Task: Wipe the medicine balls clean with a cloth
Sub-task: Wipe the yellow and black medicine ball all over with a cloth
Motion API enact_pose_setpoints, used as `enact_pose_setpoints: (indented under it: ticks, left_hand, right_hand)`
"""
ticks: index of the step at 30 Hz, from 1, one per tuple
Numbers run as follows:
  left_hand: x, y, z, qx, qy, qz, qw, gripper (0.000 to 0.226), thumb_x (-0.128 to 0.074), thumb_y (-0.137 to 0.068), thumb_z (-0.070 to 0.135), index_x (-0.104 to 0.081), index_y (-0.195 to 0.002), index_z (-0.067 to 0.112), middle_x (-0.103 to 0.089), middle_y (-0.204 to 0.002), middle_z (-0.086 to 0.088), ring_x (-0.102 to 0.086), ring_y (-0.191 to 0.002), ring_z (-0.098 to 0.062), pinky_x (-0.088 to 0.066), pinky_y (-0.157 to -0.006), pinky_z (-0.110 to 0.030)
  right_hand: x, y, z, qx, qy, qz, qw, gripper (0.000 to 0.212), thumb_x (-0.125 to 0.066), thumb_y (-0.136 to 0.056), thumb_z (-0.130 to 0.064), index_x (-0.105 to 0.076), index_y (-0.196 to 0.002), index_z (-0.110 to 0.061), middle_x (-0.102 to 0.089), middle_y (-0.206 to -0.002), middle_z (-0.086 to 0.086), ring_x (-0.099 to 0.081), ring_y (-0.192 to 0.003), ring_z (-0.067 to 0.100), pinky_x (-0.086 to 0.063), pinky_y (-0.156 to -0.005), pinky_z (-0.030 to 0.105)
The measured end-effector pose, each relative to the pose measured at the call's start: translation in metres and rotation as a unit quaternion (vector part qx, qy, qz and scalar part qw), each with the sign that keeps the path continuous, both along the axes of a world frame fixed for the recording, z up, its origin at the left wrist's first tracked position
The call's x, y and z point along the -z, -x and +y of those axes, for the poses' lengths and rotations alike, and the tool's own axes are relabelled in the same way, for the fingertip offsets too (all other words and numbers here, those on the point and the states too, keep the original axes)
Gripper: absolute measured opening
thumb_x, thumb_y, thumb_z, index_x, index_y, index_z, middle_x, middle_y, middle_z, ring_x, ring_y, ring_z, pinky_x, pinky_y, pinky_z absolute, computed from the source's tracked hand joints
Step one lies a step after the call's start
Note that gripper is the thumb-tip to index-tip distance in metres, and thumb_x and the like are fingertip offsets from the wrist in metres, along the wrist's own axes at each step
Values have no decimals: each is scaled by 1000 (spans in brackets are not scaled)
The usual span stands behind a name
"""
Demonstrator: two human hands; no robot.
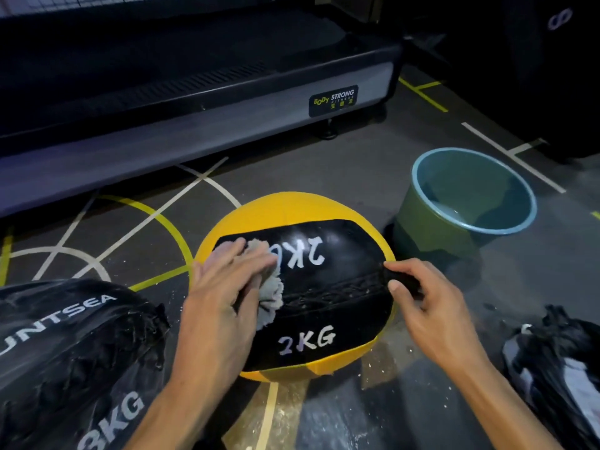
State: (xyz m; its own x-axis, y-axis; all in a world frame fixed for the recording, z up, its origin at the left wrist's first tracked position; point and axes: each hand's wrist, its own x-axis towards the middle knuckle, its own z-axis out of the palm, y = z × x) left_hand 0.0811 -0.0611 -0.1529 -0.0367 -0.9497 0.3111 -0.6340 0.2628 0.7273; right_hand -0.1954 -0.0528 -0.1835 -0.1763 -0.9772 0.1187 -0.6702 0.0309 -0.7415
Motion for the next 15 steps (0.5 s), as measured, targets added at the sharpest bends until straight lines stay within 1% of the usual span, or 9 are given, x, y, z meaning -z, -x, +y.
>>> enact_pose_setpoints:
  ticks: [3,5,7,8,9,11,12,14,15]
  left_hand:
    - [5,3,-7,-55,9,9,998,42,-60,-99,5,-70,-126,36,-56,-142,24,-30,-147,7,-24,-123,-22]
    - [3,14,-16,-53,47,-2,997,42,-61,-97,-3,-71,-125,28,-60,-141,16,-38,-143,7,-27,-123,-23]
    - [5,34,-24,60,99,-53,992,44,-66,-89,-13,-72,-123,15,-66,-136,4,-53,-134,-7,-32,-122,-33]
    - [11,45,-26,147,119,-102,977,48,-69,-84,-13,-72,-123,13,-65,-137,0,-55,-134,-15,-33,-121,-41]
    - [11,54,-25,224,119,-158,954,49,-71,-81,-11,-72,-124,13,-64,-139,-3,-55,-135,-20,-34,-120,-47]
    - [6,51,-40,280,129,-238,921,43,-71,-83,-3,-72,-121,15,-66,-135,-5,-59,-130,-26,-39,-114,-44]
    - [2,44,-54,255,125,-233,930,39,-70,-84,-2,-72,-119,15,-69,-129,-6,-63,-122,-28,-43,-108,-38]
    - [-12,26,-83,85,85,-141,983,32,-61,-93,0,-70,-119,15,-69,-123,-4,-64,-114,-22,-43,-98,-22]
    - [-16,23,-91,26,73,-109,991,29,-55,-99,4,-68,-122,17,-68,-124,-2,-62,-113,-18,-41,-100,-18]
  right_hand:
    - [3,-9,-1,17,16,-25,999,21,-71,-92,-15,-70,-109,-28,-69,-98,-19,-63,-91,-1,-50,-74,16]
    - [6,-12,0,26,18,-36,999,12,-73,-91,-20,-69,-100,-26,-71,-88,-18,-65,-83,4,-50,-71,21]
    - [6,-13,3,22,17,-32,999,10,-75,-90,-23,-65,-89,-26,-69,-75,-10,-63,-69,13,-49,-64,27]
    - [5,-12,5,16,21,-31,999,14,-76,-89,-23,-63,-84,-25,-67,-71,-7,-62,-65,16,-47,-60,26]
    - [5,-10,7,10,24,-32,999,17,-77,-89,-21,-62,-81,-25,-66,-69,-6,-60,-62,15,-44,-56,22]
    - [4,-8,11,-1,30,-43,999,19,-78,-88,-16,-63,-80,-22,-69,-72,-8,-59,-60,5,-37,-54,10]
    - [4,-8,14,-4,38,-40,998,18,-79,-87,-15,-64,-80,-22,-70,-74,-7,-57,-56,0,-35,-54,7]
    - [9,-12,17,-18,49,-8,999,17,-79,-87,-16,-64,-81,-23,-68,-75,-8,-51,-53,-1,-32,-52,9]
    - [13,-15,18,-23,49,3,999,17,-78,-88,-19,-64,-82,-23,-66,-74,-10,-50,-54,-1,-32,-53,10]
